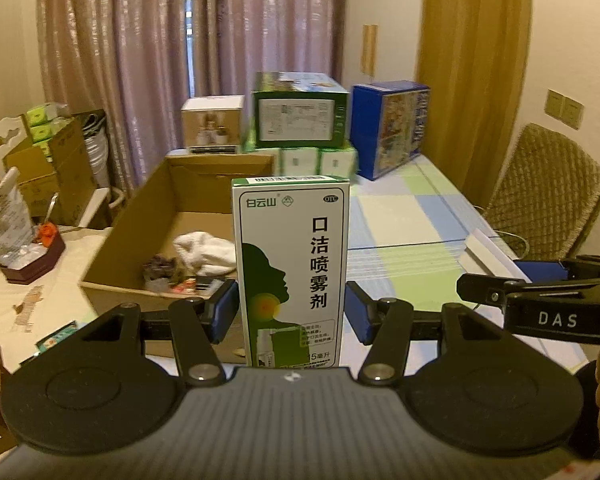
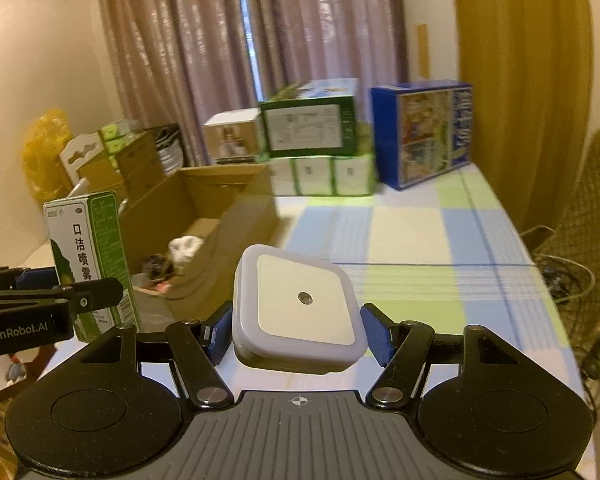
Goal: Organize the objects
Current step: 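Carry the spray box with the left tool while the right tool carries the night light to the box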
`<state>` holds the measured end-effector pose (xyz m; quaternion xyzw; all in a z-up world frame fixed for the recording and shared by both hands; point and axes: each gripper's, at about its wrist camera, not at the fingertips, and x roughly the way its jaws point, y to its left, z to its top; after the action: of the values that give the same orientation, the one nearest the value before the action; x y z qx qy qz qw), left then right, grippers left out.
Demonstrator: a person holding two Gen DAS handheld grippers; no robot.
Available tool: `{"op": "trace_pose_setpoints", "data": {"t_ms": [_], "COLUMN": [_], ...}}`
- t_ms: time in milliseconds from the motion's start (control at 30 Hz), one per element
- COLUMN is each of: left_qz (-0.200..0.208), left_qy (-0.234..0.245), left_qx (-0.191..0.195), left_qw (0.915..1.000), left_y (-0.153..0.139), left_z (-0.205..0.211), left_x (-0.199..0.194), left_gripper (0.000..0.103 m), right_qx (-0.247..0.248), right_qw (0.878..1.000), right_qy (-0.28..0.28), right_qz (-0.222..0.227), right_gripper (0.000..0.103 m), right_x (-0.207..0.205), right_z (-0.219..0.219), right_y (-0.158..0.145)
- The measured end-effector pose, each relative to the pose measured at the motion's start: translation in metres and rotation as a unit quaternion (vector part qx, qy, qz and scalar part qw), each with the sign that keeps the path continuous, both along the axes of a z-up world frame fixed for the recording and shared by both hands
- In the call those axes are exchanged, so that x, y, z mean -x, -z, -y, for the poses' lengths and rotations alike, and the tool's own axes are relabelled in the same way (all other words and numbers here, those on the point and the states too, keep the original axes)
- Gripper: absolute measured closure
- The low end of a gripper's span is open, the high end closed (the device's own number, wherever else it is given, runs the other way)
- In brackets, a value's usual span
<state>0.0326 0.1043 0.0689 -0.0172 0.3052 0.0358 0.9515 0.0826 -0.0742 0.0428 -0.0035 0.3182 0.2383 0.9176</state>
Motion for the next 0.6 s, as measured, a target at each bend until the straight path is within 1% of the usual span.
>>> {"op": "trace_pose_setpoints", "data": {"t_ms": [167, 300, 400, 600], "left_qz": [-0.005, -0.008, -0.014, -0.027], "left_qy": [-0.024, -0.036, -0.035, -0.023], "left_qx": [-0.020, -0.039, -0.044, -0.049], "left_qw": [0.9995, 0.9986, 0.9983, 0.9982], "left_y": [-0.006, -0.012, -0.016, -0.015], "left_z": [-0.039, -0.071, -0.092, -0.118], "left_x": [-0.001, -0.010, -0.023, -0.054], "left_gripper": [0.051, 0.051, 0.051, 0.051], "right_qx": [-0.004, -0.008, -0.011, -0.010], "right_qw": [0.999, 0.998, 0.997, 0.996], "right_qy": [-0.036, -0.059, -0.070, -0.084], "right_qz": [0.002, -0.002, -0.006, -0.014], "right_gripper": [0.039, 0.039, 0.039, 0.039], "right_x": [-0.009, -0.023, -0.038, -0.070], "right_z": [-0.041, -0.075, -0.096, -0.135], "right_y": [-0.002, -0.002, -0.001, 0.000]}}
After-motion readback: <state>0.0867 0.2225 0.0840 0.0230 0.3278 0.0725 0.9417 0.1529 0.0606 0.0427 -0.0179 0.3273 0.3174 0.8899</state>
